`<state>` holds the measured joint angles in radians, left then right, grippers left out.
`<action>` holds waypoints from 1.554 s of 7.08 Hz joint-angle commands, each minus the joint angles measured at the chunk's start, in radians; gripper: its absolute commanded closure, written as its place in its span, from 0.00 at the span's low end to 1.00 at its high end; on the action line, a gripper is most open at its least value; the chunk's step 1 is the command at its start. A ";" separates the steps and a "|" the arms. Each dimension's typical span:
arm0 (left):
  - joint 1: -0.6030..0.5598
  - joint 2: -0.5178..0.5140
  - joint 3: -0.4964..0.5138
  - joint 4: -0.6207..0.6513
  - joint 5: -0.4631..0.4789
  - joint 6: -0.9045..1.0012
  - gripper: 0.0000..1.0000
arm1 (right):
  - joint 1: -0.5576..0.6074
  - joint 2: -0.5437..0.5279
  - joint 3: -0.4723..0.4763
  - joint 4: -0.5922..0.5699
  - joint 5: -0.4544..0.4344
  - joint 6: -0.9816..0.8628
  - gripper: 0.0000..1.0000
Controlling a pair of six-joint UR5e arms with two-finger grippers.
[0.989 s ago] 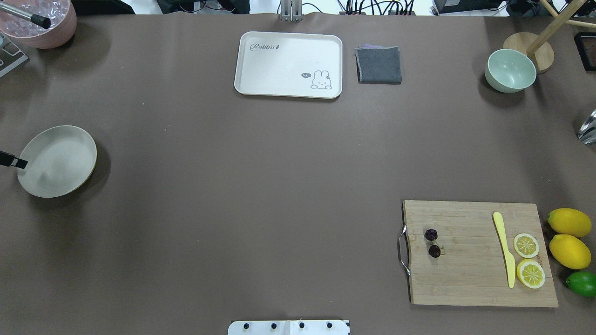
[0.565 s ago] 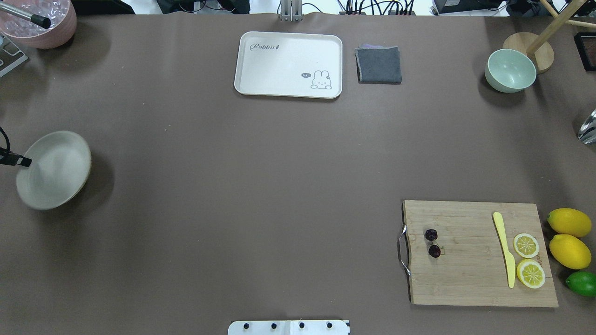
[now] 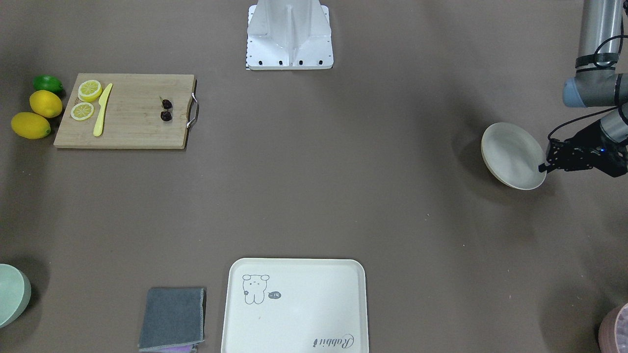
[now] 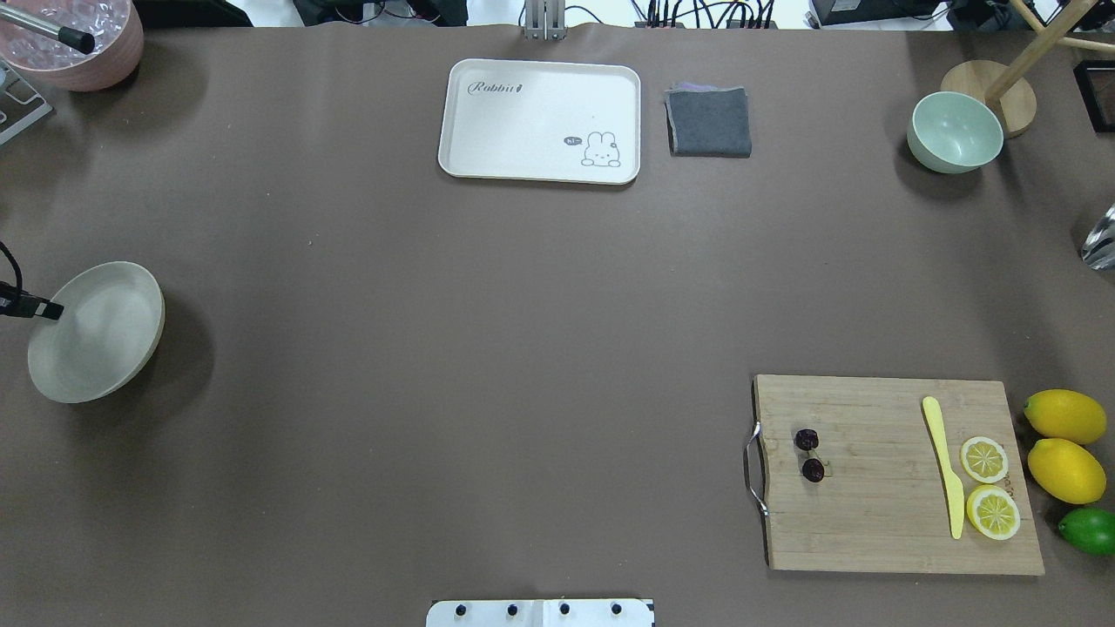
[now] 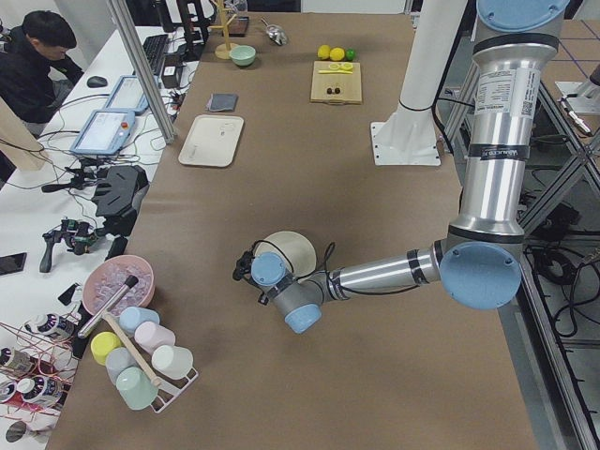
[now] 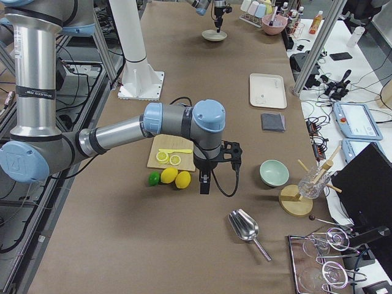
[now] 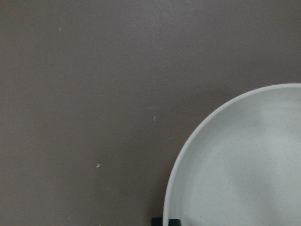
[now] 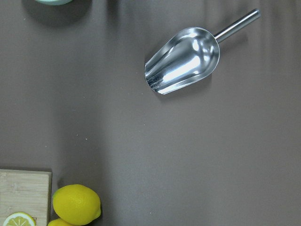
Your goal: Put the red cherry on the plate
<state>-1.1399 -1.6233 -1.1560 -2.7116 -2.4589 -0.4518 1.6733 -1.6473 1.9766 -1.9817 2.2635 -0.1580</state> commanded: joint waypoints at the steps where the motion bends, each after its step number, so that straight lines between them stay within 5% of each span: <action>1: -0.001 -0.003 -0.017 0.013 -0.090 -0.022 1.00 | 0.003 0.000 0.002 0.000 -0.001 0.000 0.00; 6: -0.070 -0.078 -0.230 0.169 -0.333 -0.353 1.00 | 0.008 -0.006 0.004 0.000 -0.004 0.000 0.00; 8: -0.040 -0.189 -0.269 0.196 -0.322 -0.511 1.00 | 0.020 -0.008 0.002 -0.003 -0.007 -0.001 0.00; 11: 0.194 -0.367 -0.294 0.255 -0.095 -0.711 1.00 | 0.052 -0.019 -0.005 -0.008 -0.010 0.000 0.00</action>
<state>-1.0413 -1.9114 -1.4426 -2.4997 -2.6527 -1.0949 1.7086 -1.6614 1.9736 -1.9879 2.2548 -0.1589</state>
